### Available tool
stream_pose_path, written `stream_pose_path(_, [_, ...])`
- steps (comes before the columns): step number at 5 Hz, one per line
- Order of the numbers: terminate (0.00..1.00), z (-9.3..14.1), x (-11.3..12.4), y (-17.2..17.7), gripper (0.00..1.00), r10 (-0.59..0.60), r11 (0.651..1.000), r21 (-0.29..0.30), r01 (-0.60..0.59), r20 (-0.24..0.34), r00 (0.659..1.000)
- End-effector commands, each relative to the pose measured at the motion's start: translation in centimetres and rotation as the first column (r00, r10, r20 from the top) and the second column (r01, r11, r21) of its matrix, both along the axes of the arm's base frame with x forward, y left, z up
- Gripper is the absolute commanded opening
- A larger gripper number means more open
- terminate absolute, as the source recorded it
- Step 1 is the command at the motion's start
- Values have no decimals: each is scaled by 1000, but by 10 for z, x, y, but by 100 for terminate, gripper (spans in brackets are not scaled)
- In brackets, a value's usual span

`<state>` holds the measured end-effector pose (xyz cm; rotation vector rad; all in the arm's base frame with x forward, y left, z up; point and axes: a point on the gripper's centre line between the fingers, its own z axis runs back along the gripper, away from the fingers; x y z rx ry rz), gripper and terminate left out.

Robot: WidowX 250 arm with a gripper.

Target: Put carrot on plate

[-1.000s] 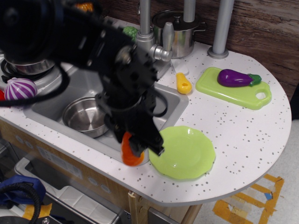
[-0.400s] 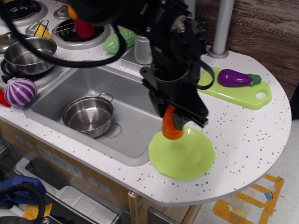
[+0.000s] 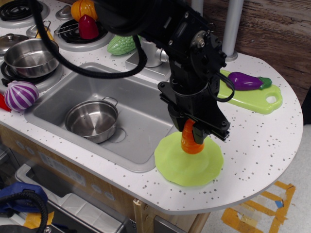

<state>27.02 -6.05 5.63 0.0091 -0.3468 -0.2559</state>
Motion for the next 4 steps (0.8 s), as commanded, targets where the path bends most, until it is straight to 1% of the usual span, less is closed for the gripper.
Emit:
stream_pose_path(1, [0, -1, -4, 3, 0, -11, 1000, -6, 11, 10, 1000])
stream_pose_path(2, [0, -6, -4, 6, 100, -24, 1000, -15, 24, 14, 1000])
stream_pose_path(3, [0, -8, -2, 7, 100, -27, 999, -19, 27, 33, 999])
stream_pose_path(4, [100, -8, -2, 7, 100, -27, 999, -19, 27, 33, 999])
